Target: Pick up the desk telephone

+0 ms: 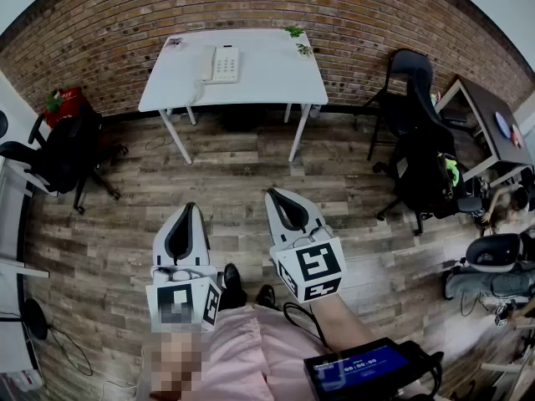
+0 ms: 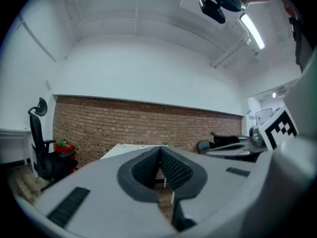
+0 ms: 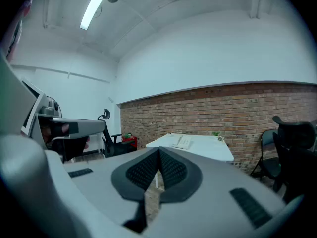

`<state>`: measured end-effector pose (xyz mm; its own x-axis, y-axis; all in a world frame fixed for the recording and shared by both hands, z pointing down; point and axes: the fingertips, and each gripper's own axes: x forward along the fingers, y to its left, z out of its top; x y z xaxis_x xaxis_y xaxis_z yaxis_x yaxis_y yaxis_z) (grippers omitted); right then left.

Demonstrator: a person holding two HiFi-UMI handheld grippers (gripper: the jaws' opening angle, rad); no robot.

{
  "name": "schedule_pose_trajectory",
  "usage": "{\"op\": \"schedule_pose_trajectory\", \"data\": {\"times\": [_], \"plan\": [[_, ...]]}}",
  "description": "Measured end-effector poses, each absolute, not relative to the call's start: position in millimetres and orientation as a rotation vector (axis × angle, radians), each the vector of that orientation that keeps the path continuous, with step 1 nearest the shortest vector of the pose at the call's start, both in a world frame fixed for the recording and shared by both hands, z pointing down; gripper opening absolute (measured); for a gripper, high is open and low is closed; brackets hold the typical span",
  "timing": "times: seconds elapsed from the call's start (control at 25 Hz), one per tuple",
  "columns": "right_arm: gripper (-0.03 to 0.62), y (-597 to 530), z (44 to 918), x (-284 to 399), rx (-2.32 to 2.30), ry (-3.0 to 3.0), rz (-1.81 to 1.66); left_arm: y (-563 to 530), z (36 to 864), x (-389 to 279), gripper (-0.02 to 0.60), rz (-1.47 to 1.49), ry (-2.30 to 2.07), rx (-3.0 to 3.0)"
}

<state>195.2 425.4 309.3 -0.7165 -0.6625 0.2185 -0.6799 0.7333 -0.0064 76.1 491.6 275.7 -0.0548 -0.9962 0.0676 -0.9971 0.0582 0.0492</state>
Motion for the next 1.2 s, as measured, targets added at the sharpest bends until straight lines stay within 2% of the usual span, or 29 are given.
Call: {"op": "schedule_pose_trajectory", "data": {"times": [0.44,0.52,0.6,0.64,0.88,1.2], "plan": [[-0.003,420,308,213,1.095,-2.746,0.125,488,274,89,0.009,0.014,-2.255,2.067],[0.002,417,306,219,1.112,-2.764,0.137,488,272,89,0.025,-0.043,-2.281,2.037],[0.200,413,308,223,1.099,-2.774,0.170,484,274,93,0.252,-0.079,-2.253,2.047],[0.215,411,309,225,1.099,-2.773,0.181,483,275,96,0.295,-0.083,-2.237,2.056],[0.219,394,320,227,1.107,-2.739,0.180,469,284,98,0.298,-0.060,-2.228,2.069],[0.218,339,339,198,1.100,-2.696,0.205,415,304,63,0.298,-0.047,-2.206,2.043]]}}
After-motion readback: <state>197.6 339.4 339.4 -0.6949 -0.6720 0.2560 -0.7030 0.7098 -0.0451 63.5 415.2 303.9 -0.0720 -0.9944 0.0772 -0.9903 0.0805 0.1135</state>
